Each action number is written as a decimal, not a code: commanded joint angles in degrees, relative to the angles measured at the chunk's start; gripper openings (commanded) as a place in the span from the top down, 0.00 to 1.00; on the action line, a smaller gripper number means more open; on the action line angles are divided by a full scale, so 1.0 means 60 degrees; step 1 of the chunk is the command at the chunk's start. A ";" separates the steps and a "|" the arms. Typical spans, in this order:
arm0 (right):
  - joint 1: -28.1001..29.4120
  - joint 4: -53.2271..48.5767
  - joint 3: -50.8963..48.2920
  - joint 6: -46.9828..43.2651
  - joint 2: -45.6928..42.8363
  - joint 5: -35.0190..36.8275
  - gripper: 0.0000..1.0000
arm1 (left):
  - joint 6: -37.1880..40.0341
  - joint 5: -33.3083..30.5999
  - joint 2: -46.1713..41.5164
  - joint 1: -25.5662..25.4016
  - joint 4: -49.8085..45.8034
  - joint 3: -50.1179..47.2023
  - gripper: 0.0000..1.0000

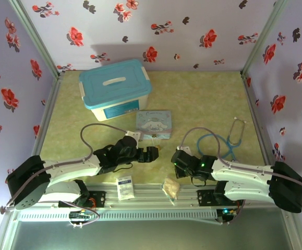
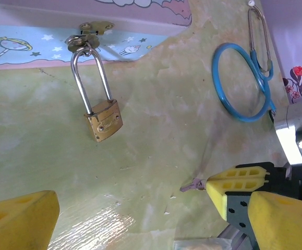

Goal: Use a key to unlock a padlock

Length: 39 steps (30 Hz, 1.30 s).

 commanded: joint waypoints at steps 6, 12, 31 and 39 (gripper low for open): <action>0.0037 -0.0398 0.0309 -0.0206 0.0891 -0.0316 0.82 | -0.0066 -0.0074 0.0293 -0.0065 0.0520 0.0208 0.05; 0.0158 -0.0640 0.0472 -0.0404 0.0891 -0.0170 0.70 | -0.0019 -0.0079 0.0259 -0.0073 0.0496 0.0185 0.04; 0.0085 0.0057 0.0984 -0.1205 0.2563 -0.0529 0.78 | -0.0023 -0.0108 0.0310 -0.0073 0.0755 -0.0016 0.03; -0.0019 0.0183 0.1047 -0.1197 0.2728 -0.0592 1.00 | -0.0479 -0.0885 -0.0006 -0.0086 0.0259 -0.0137 0.07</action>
